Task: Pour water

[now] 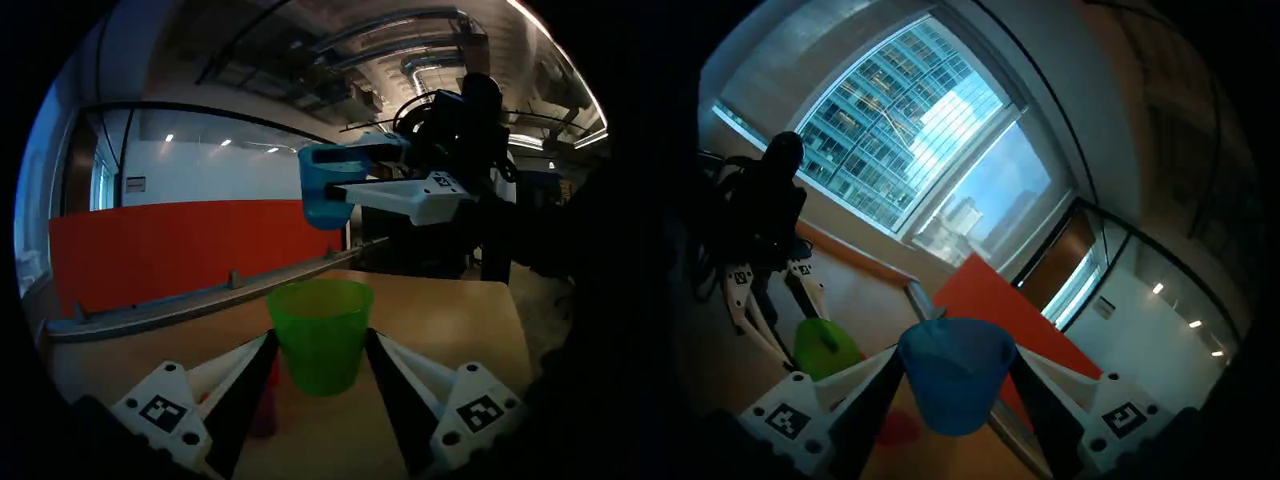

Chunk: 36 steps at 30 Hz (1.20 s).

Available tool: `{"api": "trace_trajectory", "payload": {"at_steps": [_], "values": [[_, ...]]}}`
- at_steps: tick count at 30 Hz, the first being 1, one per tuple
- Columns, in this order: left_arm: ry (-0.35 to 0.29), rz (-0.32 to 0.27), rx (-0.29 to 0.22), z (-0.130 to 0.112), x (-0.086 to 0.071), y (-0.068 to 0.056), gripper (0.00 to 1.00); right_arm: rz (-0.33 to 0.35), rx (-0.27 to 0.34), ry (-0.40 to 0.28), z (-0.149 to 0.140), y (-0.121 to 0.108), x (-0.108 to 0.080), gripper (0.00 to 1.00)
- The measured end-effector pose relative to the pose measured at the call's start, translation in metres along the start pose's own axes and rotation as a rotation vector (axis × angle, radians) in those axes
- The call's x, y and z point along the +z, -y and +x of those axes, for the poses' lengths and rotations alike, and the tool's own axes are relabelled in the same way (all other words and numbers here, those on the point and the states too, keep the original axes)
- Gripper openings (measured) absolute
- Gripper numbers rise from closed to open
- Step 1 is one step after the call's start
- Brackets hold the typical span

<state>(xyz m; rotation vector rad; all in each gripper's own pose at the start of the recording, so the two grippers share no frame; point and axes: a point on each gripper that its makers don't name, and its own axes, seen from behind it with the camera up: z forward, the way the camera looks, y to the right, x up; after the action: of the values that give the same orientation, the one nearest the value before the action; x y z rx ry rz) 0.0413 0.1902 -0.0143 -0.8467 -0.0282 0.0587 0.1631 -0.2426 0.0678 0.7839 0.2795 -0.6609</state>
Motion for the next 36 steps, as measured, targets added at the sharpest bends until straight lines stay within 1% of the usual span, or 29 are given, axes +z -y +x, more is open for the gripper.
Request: {"api": "trace_trajectory", "payload": {"at_steps": [4, 19, 30, 36], "values": [[-0.003, -0.004, 0.000, 0.002, 0.000, -0.002, 0.79, -0.001, -0.041, 0.002, 0.001, -0.004, 0.003, 0.91], [-0.006, -0.019, 0.007, 0.003, 0.002, -0.010, 0.79, -0.012, -0.161, 0.003, 0.010, -0.016, 0.011, 0.91], [-0.006, -0.026, 0.009, 0.003, 0.004, -0.014, 0.79, -0.022, -0.251, 0.001, 0.018, -0.023, 0.015, 0.91], [-0.010, -0.035, 0.005, 0.006, 0.005, -0.017, 0.79, -0.024, -0.286, -0.002, 0.022, -0.026, 0.018, 0.91]]}}
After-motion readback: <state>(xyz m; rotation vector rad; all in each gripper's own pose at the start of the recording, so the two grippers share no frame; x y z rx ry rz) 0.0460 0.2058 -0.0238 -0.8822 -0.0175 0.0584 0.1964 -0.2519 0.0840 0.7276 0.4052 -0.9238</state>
